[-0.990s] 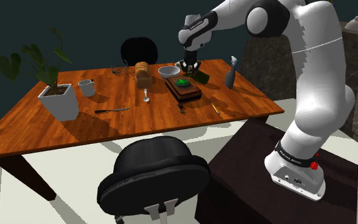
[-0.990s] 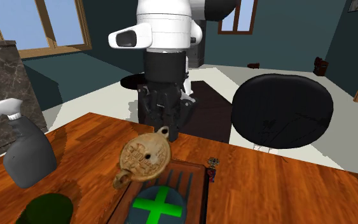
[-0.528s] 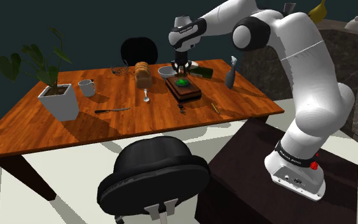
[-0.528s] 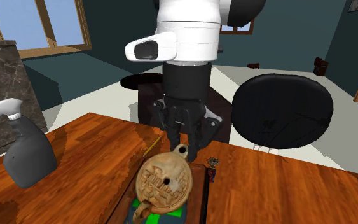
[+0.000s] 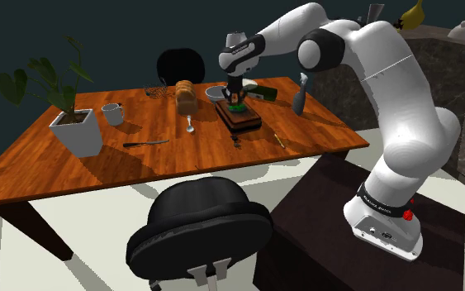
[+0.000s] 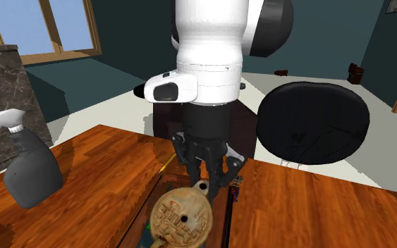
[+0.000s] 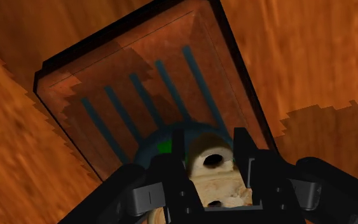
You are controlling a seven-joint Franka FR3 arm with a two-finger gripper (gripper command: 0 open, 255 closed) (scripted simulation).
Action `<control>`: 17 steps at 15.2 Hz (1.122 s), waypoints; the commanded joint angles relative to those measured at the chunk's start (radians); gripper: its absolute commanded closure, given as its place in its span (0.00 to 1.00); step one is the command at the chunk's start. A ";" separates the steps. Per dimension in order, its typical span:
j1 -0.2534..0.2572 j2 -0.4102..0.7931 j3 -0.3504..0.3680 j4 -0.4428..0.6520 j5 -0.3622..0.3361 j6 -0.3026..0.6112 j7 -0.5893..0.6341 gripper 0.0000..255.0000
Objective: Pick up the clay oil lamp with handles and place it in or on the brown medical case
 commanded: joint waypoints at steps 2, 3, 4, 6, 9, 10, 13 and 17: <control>-0.002 0.016 0.001 -0.014 0.002 0.031 -0.002 1.00; -0.002 0.017 0.001 -0.014 0.002 0.031 -0.002 1.00; -0.002 0.017 0.001 -0.014 0.002 0.031 -0.002 1.00; -0.002 0.017 0.001 -0.014 0.002 0.031 -0.002 1.00; -0.002 0.017 0.001 -0.014 0.002 0.031 -0.002 1.00; -0.002 0.017 0.001 -0.014 0.002 0.031 -0.002 1.00; -0.002 0.017 0.001 -0.014 0.002 0.032 -0.002 0.00; 0.000 -0.001 0.000 -0.011 0.000 0.011 -0.001 0.00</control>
